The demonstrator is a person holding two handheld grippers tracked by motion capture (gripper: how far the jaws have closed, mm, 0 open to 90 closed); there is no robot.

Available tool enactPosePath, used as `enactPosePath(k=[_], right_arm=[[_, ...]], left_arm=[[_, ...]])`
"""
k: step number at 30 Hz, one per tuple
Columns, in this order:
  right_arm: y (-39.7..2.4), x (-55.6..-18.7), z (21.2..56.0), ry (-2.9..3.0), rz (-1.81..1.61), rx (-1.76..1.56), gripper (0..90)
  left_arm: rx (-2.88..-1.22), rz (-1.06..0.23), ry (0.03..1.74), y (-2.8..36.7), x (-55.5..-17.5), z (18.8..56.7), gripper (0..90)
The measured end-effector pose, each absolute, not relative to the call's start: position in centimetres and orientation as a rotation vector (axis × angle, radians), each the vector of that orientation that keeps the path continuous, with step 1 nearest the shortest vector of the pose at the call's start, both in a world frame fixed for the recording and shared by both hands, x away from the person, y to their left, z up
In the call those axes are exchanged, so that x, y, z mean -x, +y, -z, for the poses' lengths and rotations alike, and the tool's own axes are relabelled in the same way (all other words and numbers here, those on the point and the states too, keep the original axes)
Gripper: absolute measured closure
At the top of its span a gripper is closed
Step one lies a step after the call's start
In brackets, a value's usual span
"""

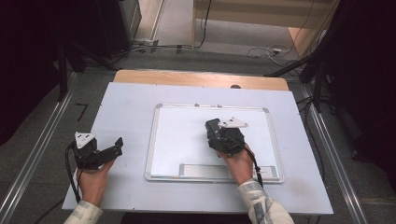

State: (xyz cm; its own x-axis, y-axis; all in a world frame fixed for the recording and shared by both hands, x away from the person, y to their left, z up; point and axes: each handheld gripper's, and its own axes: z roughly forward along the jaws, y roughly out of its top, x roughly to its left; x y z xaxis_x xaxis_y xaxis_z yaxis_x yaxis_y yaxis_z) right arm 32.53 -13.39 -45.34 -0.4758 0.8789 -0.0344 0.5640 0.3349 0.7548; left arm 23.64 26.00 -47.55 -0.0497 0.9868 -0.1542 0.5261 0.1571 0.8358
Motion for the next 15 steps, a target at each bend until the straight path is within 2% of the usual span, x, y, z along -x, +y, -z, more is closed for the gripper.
enactPosePath(k=[15], right_arm=[[-22.6, -33.0, 46.3, 1.968, -0.823, -1.484, 36.7]], left_arm=[[-1.472, -0.770, 1.674, 25.7, -23.9, 47.5, 6.5]])
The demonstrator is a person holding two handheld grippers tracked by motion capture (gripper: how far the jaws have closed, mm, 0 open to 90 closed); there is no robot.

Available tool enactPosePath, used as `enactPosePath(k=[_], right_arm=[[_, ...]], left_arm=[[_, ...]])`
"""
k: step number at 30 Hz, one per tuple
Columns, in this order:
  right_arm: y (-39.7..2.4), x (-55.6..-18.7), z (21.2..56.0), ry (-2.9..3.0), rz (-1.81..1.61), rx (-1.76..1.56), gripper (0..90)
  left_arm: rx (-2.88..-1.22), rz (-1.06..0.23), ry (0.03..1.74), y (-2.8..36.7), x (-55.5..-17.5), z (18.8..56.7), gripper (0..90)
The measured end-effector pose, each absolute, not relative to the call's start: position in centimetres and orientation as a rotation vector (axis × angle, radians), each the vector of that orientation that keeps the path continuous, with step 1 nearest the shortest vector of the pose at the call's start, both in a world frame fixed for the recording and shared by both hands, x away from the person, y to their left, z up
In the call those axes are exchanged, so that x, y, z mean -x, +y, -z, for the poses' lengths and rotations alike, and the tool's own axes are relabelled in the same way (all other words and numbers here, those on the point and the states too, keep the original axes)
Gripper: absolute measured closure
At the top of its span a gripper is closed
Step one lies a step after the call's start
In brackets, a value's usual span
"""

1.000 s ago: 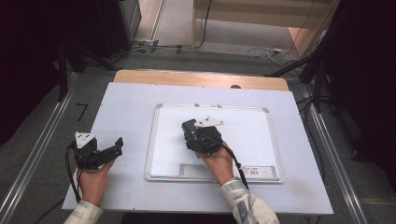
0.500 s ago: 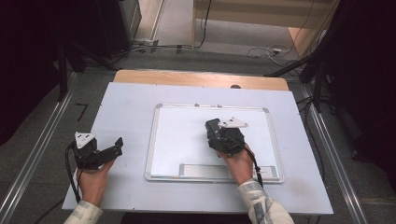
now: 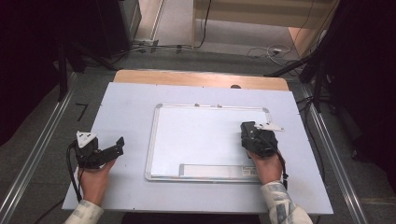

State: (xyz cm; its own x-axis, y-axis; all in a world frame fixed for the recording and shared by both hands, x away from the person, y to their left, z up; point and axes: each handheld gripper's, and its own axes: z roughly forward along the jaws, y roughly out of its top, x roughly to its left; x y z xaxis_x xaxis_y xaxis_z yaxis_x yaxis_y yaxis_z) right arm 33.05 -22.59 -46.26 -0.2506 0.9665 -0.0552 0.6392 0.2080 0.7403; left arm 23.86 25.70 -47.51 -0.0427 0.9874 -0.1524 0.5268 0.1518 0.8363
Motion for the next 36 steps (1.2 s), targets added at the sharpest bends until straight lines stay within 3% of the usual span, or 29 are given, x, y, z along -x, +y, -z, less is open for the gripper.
enactPosePath(k=[20, 22, 30, 36], right_arm=[[-25.8, -33.1, 48.5, 1.902, -0.712, -1.617, 36.5], [-25.8, -33.1, 48.4, 1.896, -0.721, -1.611, 30.9], [-26.8, -32.1, 46.5, 1.855, -0.878, -1.554, 28.4], [-28.0, -31.3, 45.6, 1.856, -0.914, -1.539, 21.1]], left_arm=[[-1.476, -0.769, 1.670, 25.6, -23.8, 47.4, 6.5], [-1.473, -0.770, 1.670, 25.6, -23.8, 47.4, 6.5], [-1.476, -0.770, 1.674, 25.7, -23.8, 47.5, 6.5], [-1.464, -0.773, 1.680, 25.9, -23.7, 47.4, 6.5]])
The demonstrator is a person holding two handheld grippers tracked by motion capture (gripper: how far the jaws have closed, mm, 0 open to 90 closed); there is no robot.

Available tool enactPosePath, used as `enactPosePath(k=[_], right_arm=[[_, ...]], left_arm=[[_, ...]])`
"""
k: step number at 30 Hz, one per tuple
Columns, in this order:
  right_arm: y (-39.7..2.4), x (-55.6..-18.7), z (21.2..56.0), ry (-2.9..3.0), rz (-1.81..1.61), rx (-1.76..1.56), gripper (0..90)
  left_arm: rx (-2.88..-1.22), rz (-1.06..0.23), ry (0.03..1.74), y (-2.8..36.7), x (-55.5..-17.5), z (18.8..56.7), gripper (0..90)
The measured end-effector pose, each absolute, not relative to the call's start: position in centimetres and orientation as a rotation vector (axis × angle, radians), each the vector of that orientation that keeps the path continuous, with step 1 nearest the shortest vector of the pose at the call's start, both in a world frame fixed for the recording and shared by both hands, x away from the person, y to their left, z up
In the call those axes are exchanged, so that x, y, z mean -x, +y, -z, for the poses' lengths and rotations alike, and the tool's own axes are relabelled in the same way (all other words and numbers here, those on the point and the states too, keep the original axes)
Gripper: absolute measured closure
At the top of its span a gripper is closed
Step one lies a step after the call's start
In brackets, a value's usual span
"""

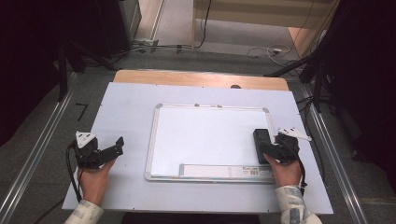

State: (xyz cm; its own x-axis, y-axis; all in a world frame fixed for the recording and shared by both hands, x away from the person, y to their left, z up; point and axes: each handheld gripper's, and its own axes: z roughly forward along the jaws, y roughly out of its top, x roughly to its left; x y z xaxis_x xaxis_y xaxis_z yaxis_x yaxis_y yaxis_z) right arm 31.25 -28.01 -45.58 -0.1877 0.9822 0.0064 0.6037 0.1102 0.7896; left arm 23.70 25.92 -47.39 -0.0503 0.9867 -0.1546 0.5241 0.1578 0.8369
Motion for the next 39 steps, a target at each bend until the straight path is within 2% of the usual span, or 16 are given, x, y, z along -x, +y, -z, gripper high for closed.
enactPosePath(k=[14, 39], right_arm=[[-31.1, -28.8, 44.7, 1.873, -0.971, -1.502, 16.4], [-36.1, -27.0, 44.4, 1.754, -0.994, -1.559, 17.0]], left_arm=[[-1.460, -0.782, 1.690, 26.0, -23.7, 47.4, 6.5], [-1.426, -0.785, 1.720, 26.8, -23.5, 47.4, 6.5]])
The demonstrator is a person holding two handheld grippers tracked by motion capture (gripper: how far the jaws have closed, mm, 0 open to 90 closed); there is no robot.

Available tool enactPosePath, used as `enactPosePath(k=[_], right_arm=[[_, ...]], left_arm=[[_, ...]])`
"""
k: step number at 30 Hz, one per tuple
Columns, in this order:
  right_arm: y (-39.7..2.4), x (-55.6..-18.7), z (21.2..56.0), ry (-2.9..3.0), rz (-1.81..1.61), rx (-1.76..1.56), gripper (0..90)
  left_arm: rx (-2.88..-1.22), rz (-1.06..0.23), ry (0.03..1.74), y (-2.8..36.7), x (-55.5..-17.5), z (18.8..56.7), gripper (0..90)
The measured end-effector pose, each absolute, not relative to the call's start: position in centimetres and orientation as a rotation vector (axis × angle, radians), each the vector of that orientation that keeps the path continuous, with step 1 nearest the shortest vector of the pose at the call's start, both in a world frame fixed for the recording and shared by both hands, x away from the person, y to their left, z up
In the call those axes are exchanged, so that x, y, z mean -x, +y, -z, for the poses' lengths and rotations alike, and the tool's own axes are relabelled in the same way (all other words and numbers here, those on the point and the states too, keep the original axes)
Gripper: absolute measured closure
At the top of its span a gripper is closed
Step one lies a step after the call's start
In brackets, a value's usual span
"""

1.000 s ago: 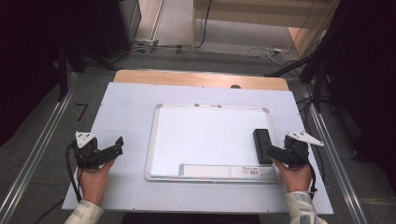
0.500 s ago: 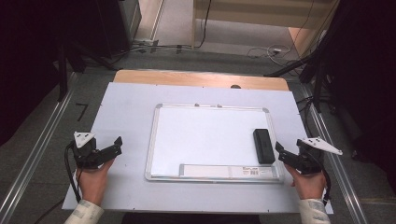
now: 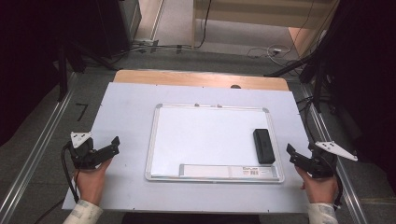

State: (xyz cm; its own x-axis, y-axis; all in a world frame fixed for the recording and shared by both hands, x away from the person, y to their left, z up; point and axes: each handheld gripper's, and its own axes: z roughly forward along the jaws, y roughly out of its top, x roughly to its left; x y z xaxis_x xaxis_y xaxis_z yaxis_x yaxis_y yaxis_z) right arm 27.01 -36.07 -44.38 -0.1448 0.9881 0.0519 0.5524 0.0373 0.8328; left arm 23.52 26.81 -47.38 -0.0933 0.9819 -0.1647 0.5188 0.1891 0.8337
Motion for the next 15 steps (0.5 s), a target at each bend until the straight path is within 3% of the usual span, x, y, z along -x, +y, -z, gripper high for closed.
enactPosePath(k=[15], right_arm=[[-38.0, -26.6, 45.0, 1.707, -0.950, -1.602, 17.6]], left_arm=[[-1.422, -0.786, 1.726, 27.1, -23.5, 47.4, 6.5]])
